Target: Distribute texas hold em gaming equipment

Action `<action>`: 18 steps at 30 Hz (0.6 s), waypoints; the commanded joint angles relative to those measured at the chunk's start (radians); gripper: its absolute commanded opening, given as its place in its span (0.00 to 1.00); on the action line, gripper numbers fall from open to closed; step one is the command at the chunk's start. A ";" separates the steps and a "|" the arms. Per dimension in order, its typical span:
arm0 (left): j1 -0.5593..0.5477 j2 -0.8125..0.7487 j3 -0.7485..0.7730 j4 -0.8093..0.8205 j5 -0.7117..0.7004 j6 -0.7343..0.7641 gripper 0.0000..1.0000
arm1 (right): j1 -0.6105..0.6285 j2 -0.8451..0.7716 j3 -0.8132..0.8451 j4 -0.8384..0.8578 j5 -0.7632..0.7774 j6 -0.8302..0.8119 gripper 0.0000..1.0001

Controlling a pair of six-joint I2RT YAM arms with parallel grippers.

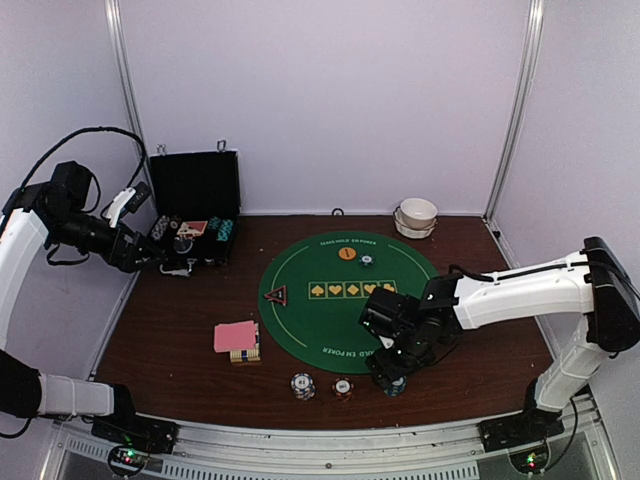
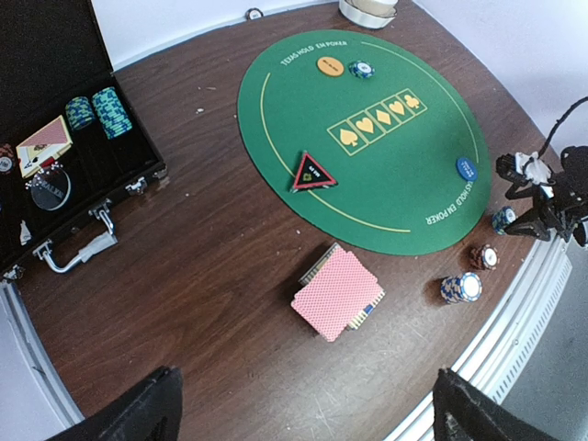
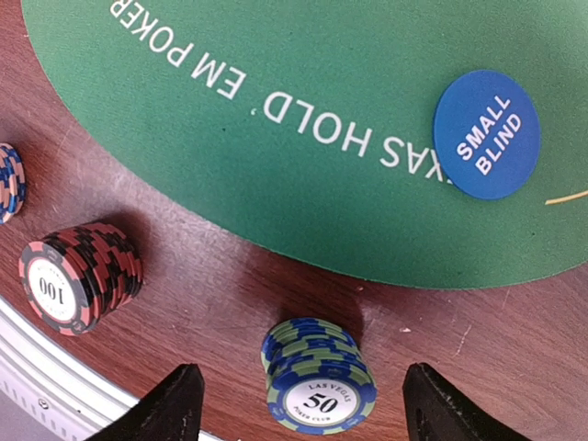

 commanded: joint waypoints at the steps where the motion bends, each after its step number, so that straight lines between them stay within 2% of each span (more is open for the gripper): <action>1: 0.008 -0.016 -0.001 -0.006 -0.001 0.016 0.98 | 0.007 0.021 -0.005 0.016 -0.005 0.014 0.77; 18: 0.008 -0.011 0.012 -0.007 0.007 0.011 0.98 | 0.006 0.038 -0.043 0.024 0.010 0.007 0.72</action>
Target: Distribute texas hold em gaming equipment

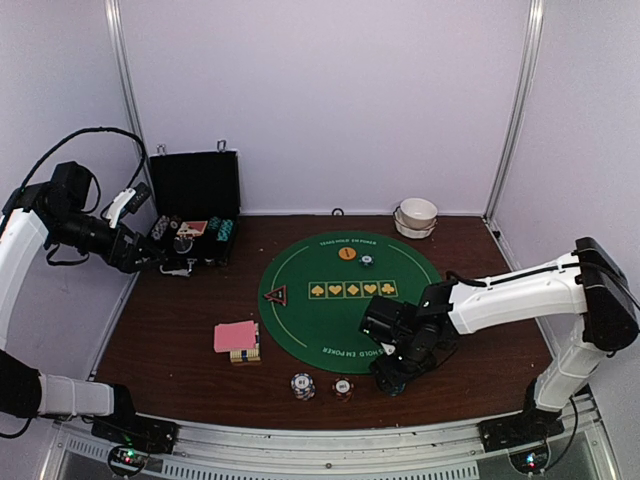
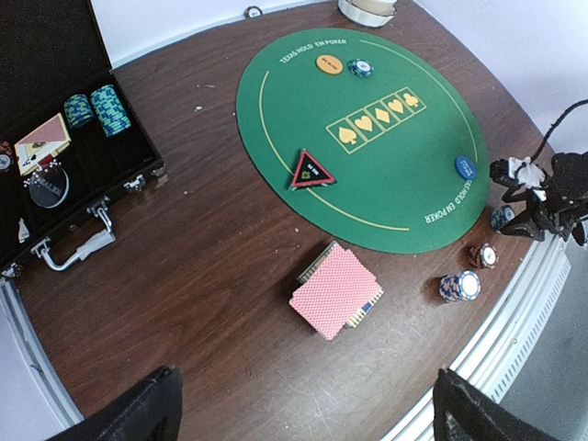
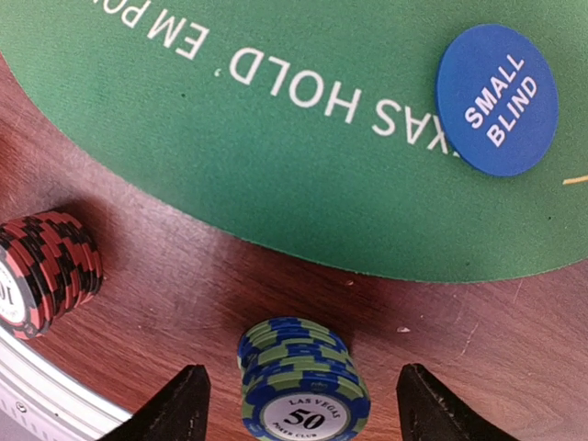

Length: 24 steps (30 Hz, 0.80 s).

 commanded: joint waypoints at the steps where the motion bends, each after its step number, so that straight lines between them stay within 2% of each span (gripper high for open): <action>1: 0.008 -0.011 0.012 -0.001 0.007 0.011 0.98 | 0.005 0.013 -0.009 0.013 0.011 -0.001 0.71; 11: 0.008 -0.009 0.021 -0.007 0.006 0.011 0.98 | 0.005 0.021 -0.019 0.030 -0.002 0.002 0.60; 24: 0.008 -0.014 0.017 -0.008 0.004 0.014 0.98 | 0.004 0.007 -0.017 0.021 -0.007 0.006 0.41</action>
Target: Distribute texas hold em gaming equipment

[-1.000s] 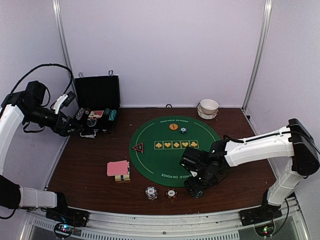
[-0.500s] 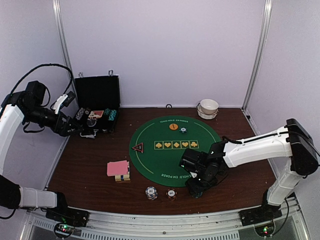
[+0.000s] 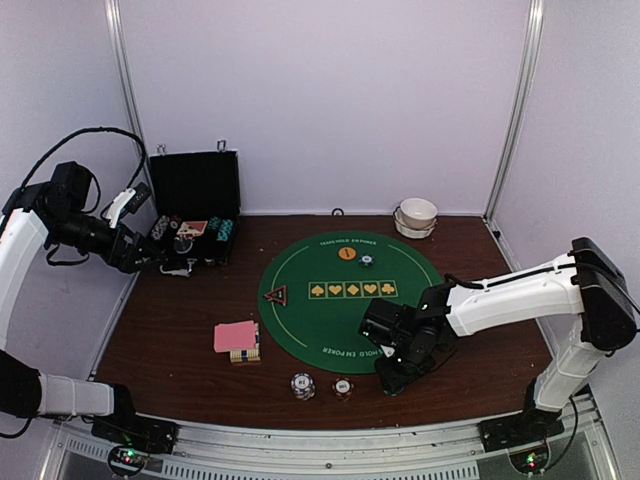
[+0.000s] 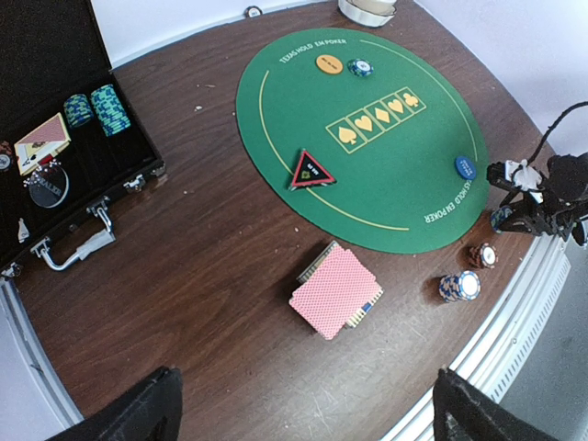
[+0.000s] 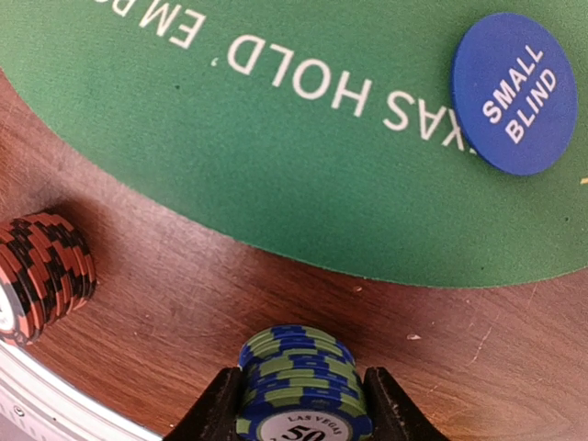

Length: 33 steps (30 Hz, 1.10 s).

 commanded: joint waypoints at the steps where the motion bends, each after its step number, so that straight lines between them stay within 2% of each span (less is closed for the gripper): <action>1: 0.008 -0.014 0.017 -0.007 0.003 0.016 0.98 | 0.004 -0.012 0.001 -0.007 0.004 0.000 0.40; 13: 0.008 -0.017 0.007 -0.008 0.009 0.017 0.98 | 0.007 -0.053 0.105 -0.128 0.004 -0.033 0.38; 22: 0.008 -0.029 0.007 -0.016 0.000 0.026 0.98 | 0.006 -0.012 0.288 -0.247 0.032 -0.078 0.36; 33: 0.008 -0.030 0.005 -0.018 0.008 0.026 0.97 | 0.005 -0.027 0.082 -0.106 0.001 -0.010 0.31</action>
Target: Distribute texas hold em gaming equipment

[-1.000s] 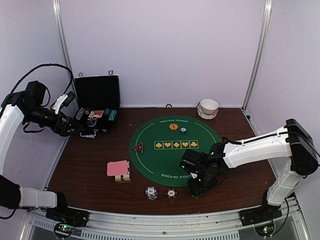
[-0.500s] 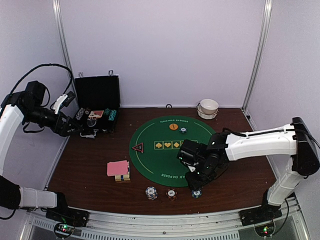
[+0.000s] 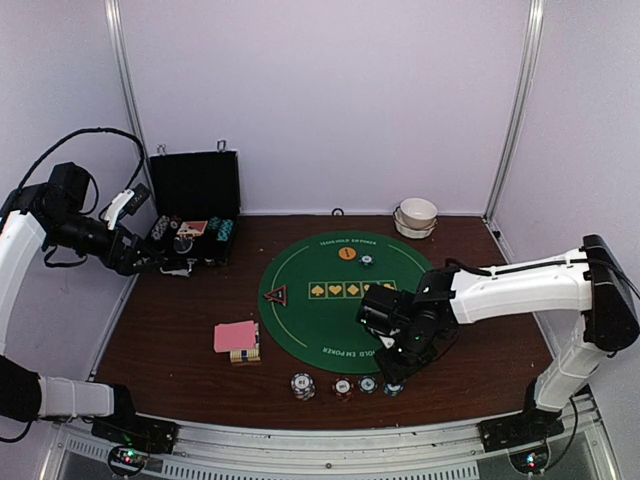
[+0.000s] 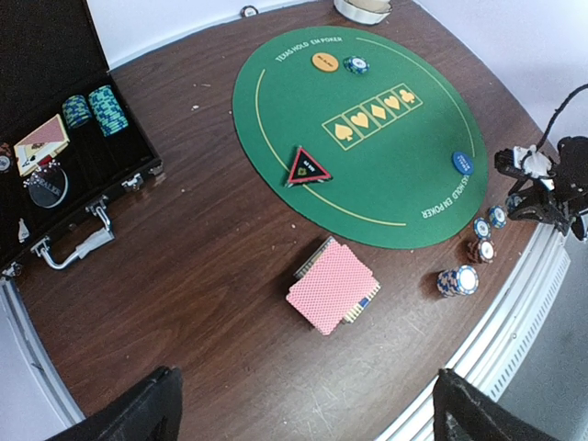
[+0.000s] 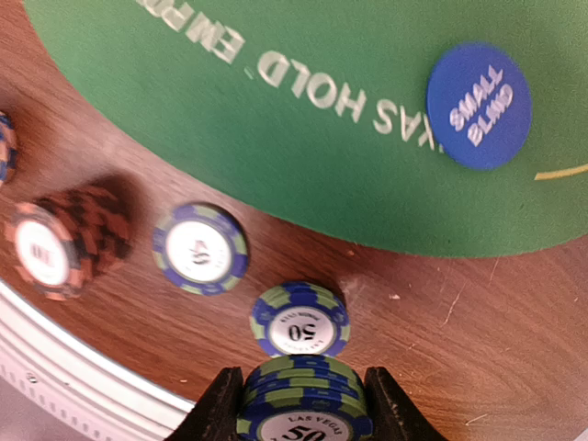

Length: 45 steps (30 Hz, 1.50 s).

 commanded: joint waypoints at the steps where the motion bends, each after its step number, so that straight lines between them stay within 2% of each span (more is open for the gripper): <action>1: 0.008 -0.013 0.005 0.001 0.007 0.012 0.98 | 0.006 -0.010 -0.066 0.065 -0.005 0.043 0.31; 8: 0.008 -0.015 0.011 -0.006 0.002 0.014 0.98 | 0.005 -0.009 -0.030 0.036 0.011 0.022 0.29; 14: 0.008 -0.016 0.007 -0.007 0.005 0.012 0.98 | 0.002 0.059 0.122 -0.008 0.044 -0.016 0.28; 18: 0.008 -0.016 0.006 -0.006 0.005 0.013 0.98 | -0.006 0.192 0.314 -0.006 0.051 -0.056 0.28; 28: 0.008 -0.018 0.010 0.001 0.023 0.012 0.98 | -0.053 0.662 0.967 -0.071 0.074 -0.154 0.27; 33: 0.008 -0.019 0.010 -0.001 0.028 0.019 0.98 | -0.077 0.832 1.206 -0.114 0.087 -0.172 0.27; 45: 0.008 -0.028 -0.019 0.008 0.021 0.033 0.98 | -0.109 0.941 1.250 -0.090 0.071 -0.163 0.30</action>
